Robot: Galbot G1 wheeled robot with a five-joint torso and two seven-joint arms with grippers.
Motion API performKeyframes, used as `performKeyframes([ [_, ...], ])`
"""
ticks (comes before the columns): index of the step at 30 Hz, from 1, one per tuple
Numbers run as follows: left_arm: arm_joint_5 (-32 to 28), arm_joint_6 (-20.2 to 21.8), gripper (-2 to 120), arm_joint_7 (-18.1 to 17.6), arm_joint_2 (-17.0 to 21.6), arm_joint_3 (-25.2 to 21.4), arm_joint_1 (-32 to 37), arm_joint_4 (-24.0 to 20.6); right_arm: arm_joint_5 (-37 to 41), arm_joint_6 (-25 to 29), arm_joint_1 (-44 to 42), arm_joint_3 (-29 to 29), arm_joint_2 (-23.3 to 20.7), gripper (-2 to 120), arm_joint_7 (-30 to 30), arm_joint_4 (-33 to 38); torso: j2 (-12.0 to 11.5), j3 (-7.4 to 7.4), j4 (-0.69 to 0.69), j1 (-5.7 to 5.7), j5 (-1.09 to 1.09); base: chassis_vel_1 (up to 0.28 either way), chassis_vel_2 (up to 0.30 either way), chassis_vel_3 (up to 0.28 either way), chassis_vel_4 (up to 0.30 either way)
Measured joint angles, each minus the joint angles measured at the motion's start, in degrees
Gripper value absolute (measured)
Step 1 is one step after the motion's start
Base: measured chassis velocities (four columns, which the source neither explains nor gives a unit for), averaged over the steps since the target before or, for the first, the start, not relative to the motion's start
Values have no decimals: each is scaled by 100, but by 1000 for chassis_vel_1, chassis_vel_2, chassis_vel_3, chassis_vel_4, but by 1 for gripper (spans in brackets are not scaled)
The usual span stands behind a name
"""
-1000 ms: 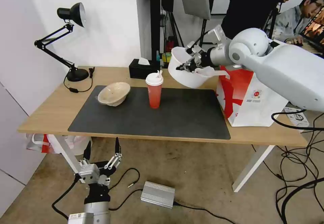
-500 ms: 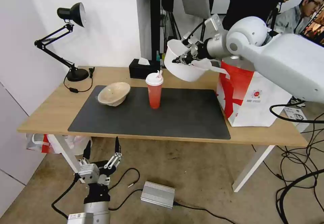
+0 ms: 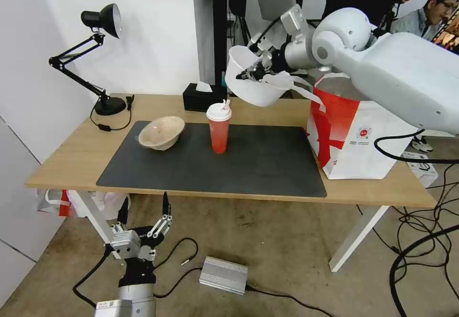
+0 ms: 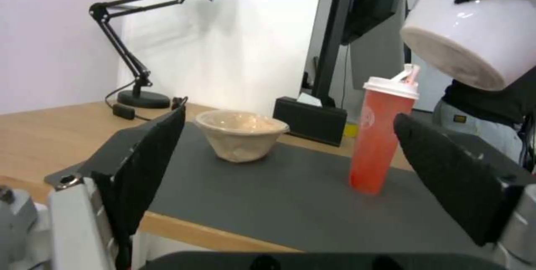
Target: Pick up the trash from the table and place it into the takeout bag.
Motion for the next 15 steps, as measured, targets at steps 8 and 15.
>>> performKeyframes([
  [8, -6, 0, 100, -2, 7, -12, -4, -3, 34, 0, 85, -28, 98, 0, -2, -90, 0, 0, 0, 0, 1, 0, 0, 0, 0],
  [15, -9, 0, 100, -5, -2, -8, -5, -6, 124, 0, 303, -69, 231, 0, -5, -224, 0, 0, 0, 0, 0, 0, 0, 0, 0],
])
